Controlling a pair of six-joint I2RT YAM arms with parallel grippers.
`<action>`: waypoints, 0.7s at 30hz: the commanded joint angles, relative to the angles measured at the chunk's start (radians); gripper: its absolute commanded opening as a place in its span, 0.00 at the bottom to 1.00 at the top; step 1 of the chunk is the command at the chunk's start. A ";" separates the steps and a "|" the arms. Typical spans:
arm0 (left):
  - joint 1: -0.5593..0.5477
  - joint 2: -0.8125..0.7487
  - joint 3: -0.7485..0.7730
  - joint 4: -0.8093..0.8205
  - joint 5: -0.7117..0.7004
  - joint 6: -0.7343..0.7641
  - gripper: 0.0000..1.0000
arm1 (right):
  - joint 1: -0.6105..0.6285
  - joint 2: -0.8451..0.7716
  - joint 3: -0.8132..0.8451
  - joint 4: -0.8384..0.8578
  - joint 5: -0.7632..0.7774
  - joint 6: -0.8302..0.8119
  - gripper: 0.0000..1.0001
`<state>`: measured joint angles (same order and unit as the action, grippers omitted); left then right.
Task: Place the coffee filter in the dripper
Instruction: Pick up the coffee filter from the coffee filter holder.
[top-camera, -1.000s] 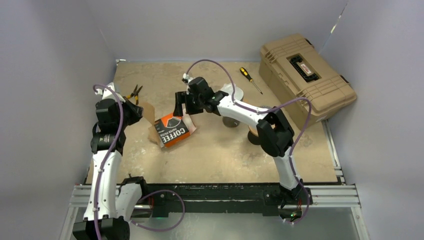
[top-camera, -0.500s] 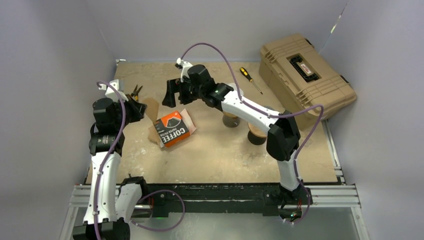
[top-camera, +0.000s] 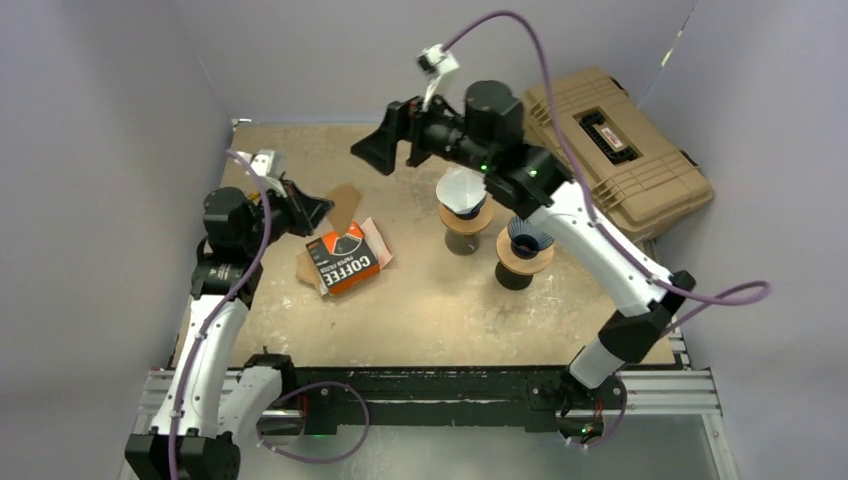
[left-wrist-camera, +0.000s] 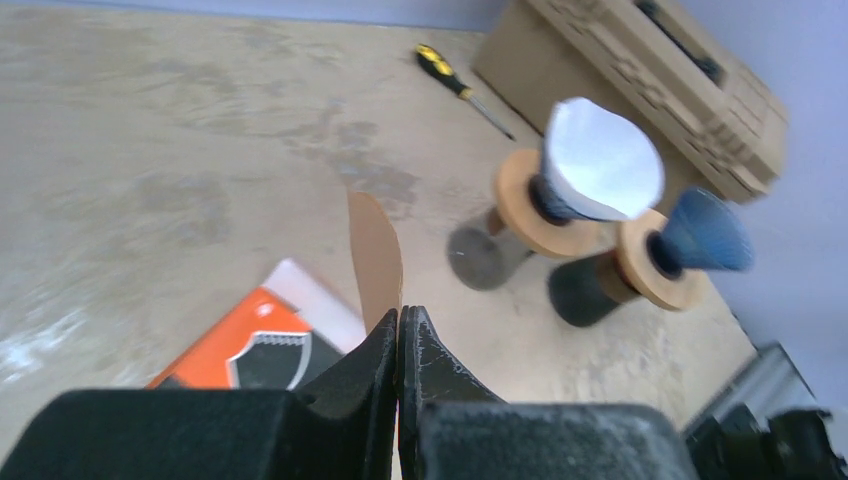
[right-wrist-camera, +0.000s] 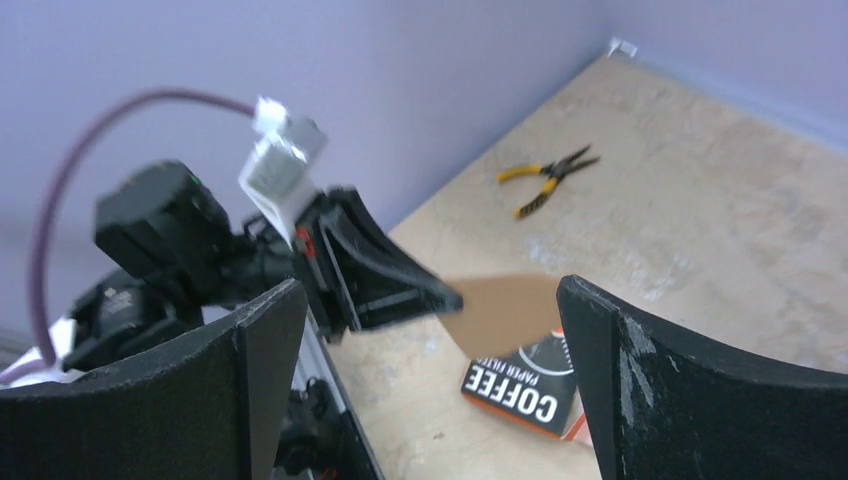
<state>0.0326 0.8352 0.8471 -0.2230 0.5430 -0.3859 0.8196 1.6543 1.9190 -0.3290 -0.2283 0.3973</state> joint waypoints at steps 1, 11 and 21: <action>-0.150 0.037 0.034 0.110 0.057 -0.014 0.00 | -0.065 -0.075 -0.017 -0.032 -0.019 -0.036 0.99; -0.473 0.060 0.049 0.112 0.117 0.159 0.00 | -0.237 -0.260 -0.281 0.083 -0.293 -0.010 0.99; -0.638 0.004 -0.059 0.343 0.151 0.322 0.00 | -0.286 -0.432 -0.494 0.125 -0.448 -0.047 0.98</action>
<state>-0.5797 0.8715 0.8387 -0.0799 0.6643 -0.1513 0.5472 1.3197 1.4899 -0.2592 -0.5873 0.3893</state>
